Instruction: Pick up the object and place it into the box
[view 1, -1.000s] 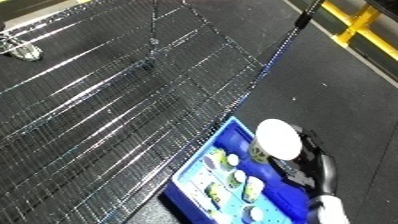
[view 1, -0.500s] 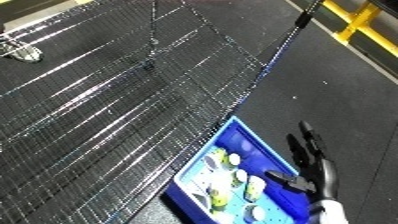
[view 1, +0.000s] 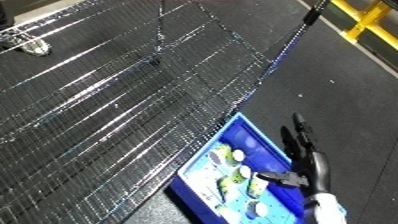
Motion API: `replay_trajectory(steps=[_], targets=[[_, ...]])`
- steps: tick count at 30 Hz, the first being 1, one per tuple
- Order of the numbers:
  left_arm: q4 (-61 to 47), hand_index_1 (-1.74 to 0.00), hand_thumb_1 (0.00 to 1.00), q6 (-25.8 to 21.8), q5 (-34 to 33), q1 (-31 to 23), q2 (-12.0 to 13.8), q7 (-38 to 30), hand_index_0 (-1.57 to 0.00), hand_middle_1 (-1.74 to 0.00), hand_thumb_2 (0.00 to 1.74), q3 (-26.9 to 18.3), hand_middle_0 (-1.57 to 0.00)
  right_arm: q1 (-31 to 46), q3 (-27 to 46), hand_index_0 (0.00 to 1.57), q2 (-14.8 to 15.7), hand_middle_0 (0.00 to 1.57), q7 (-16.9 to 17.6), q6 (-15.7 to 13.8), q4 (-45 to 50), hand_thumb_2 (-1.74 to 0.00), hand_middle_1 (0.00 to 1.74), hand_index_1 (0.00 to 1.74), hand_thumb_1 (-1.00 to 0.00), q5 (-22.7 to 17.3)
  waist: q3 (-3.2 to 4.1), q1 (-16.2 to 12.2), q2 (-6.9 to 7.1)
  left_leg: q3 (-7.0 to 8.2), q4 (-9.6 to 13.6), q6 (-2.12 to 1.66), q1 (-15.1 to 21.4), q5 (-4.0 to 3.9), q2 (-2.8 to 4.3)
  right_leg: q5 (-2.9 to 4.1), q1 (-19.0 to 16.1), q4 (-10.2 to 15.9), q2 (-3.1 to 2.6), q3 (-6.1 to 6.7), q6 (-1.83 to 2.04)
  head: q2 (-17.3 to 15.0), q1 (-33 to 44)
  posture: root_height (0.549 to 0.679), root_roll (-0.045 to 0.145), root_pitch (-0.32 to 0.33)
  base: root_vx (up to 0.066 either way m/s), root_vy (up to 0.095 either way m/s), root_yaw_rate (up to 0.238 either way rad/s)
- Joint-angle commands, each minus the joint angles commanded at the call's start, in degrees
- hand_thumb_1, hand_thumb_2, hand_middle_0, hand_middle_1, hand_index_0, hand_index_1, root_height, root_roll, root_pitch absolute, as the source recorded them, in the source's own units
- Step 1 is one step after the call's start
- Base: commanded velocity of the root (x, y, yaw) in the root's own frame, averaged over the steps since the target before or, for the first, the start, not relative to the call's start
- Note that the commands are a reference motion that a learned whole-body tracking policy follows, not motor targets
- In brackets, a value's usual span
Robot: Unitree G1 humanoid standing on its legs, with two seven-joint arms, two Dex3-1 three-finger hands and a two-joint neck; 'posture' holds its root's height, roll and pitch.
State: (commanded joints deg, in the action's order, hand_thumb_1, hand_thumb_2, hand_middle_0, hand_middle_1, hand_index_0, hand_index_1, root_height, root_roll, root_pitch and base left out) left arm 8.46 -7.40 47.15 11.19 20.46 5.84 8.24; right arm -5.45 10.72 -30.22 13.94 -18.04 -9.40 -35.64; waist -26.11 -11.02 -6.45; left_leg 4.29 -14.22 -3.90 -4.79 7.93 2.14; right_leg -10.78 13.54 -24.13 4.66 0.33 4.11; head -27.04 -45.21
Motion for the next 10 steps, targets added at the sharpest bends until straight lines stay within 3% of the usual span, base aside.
replay_trajectory(steps=[10], targets=[[-1.5,-1.74,1.0,1.7,-1.0,-0.6,0.6,-0.5,-1.57,-1.74,1.74,-0.2,-1.57,-3.7,-5.5,0.0,2.1,0.0,-0.9,2.2,5.5,0.0,0.0,0.0,0.0,4.9,-0.22,4.2,2.13,-2.75,-0.4,0.16,-1.0,-0.54,-0.32,-0.22,-1.2,-0.1,0.09,-1.87,-0.61,-0.5,10.3,0.673,0.071,0.012,0.026,-0.062,0.165]])
